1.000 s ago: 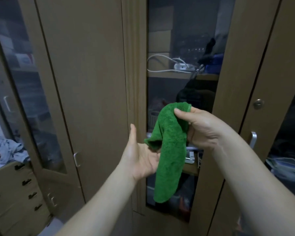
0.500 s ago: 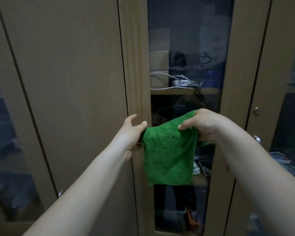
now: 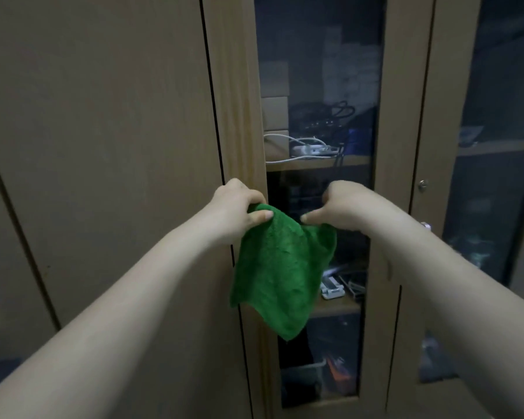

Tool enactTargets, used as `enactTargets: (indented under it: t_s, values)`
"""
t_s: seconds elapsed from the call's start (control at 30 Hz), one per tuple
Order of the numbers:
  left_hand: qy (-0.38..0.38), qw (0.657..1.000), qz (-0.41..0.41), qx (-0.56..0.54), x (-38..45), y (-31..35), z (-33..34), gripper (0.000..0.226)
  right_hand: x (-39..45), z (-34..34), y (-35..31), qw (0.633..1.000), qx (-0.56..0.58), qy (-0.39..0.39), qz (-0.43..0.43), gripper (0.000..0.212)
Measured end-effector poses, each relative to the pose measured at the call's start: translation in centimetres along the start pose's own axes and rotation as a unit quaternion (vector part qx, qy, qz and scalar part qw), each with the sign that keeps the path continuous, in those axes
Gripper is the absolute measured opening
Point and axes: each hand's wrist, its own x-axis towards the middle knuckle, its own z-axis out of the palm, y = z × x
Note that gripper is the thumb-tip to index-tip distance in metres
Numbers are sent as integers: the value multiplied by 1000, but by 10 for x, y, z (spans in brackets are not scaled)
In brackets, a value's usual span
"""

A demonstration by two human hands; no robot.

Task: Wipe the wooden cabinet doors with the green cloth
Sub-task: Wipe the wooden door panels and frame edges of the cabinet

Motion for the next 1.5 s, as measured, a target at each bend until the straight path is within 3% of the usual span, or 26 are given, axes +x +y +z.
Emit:
enactTargets:
  t_s: [0.07,0.1,0.17,0.27,0.33,0.4,0.47,0.53,0.63,0.73,0.9,1.17,1.23,1.33,1.43,1.5]
  values:
    - [-15,999,35,-16,2,1,-2,19,-4,3,-15,994,57,-22,-93,78]
    - [-22,998,48,-30,3,1,-3,19,-6,5,-22,984,103,-65,-132,79]
    - [-23,995,59,-82,6,-4,-5,20,-3,14,-30,964,152,-130,-175,54]
    - [34,977,28,-208,10,-13,-2,20,9,20,-30,948,214,-148,-182,28]
    - [18,926,-16,-377,10,-15,5,33,15,17,-28,935,268,-157,-172,27]
    - [-76,866,-30,-493,9,-18,16,50,22,10,-27,919,325,-148,-167,27]
    - [-137,859,-12,-494,10,-20,27,48,31,-2,-24,895,400,-129,-148,24]
    - [-109,858,-23,-502,20,-21,27,37,41,-16,-14,874,450,-140,-114,27]
    - [-7,858,-47,-511,42,-15,10,22,51,-32,5,848,441,-287,-62,47]
    - [46,883,-29,-467,62,3,-7,23,57,-38,15,772,502,-385,-70,59]
    - [155,930,5,-333,89,32,-19,22,65,-54,13,670,660,-313,-135,37]
    - [277,937,35,-212,110,32,-44,9,72,-90,-10,525,811,-161,-202,37]
    - [311,932,37,-182,111,26,-56,6,77,-101,-22,537,813,-76,-212,33]
    - [347,933,26,-92,112,18,-82,6,86,-117,-41,654,718,112,-209,18]
    - [361,932,11,23,115,8,-113,35,97,-133,-63,741,565,259,-255,24]
    - [368,926,-6,89,117,4,-137,59,105,-143,-81,765,475,325,-290,26]
